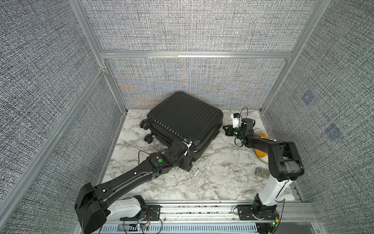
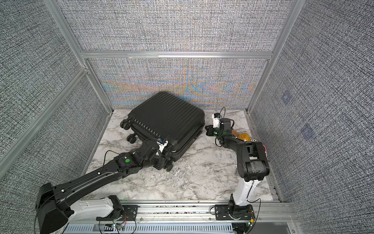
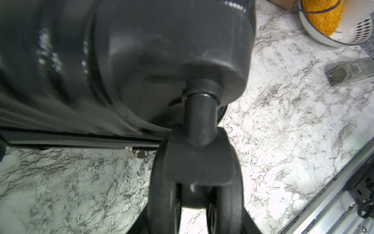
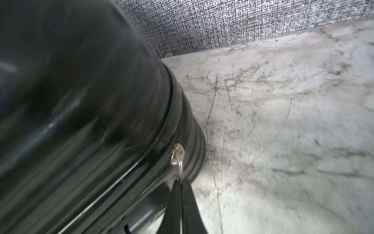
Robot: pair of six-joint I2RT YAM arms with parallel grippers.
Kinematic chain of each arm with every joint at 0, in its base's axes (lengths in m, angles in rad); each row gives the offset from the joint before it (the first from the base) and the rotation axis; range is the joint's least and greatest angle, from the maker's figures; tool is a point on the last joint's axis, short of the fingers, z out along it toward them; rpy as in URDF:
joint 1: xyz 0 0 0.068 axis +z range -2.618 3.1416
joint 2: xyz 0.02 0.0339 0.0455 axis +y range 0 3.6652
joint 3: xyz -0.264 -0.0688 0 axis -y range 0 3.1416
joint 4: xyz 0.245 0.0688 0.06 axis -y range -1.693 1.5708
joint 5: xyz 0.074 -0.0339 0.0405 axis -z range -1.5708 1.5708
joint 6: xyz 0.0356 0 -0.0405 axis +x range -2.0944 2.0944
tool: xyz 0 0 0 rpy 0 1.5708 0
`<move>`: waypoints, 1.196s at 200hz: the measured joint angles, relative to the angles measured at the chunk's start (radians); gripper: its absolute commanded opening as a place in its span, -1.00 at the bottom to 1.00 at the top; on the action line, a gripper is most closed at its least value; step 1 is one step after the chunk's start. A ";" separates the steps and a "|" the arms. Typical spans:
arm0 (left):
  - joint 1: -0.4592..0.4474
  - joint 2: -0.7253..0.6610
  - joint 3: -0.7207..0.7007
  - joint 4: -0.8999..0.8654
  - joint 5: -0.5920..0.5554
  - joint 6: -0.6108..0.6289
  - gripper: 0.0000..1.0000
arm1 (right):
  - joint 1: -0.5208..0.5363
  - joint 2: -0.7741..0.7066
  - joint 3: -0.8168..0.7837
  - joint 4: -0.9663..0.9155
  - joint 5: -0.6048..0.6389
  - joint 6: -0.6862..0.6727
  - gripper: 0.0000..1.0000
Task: Open the suitcase zippers
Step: Adjust the suitcase at the center of the board.
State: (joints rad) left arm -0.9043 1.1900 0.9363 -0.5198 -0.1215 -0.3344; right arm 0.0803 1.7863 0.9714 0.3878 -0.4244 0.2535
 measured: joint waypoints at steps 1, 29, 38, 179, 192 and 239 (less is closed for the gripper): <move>0.002 0.000 0.000 -0.003 -0.002 -0.002 0.53 | 0.000 -0.005 -0.006 0.000 0.000 0.001 -1.00; 0.092 -0.019 -0.009 -0.068 -0.103 -0.070 0.99 | 0.003 -0.113 -0.156 0.046 0.025 0.048 -1.00; 0.122 -0.034 -0.016 -0.071 -0.121 -0.087 0.99 | 0.008 -0.150 -0.211 0.067 0.032 0.064 -1.00; 0.517 0.108 0.064 0.048 -0.070 -0.251 0.97 | 0.438 -0.531 -0.605 0.177 0.184 0.117 -1.00; 0.534 0.068 0.052 0.055 -0.056 -0.269 0.97 | 0.442 -0.541 -0.612 0.177 0.197 0.114 -1.00; 0.559 -0.274 -0.129 0.097 0.015 -0.418 0.97 | 0.447 -0.539 -0.613 0.176 0.233 0.109 -1.00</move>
State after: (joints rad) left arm -0.3454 0.9157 0.8078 -0.4232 -0.1062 -0.7528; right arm 0.5274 1.2472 0.3588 0.5640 -0.1917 0.3626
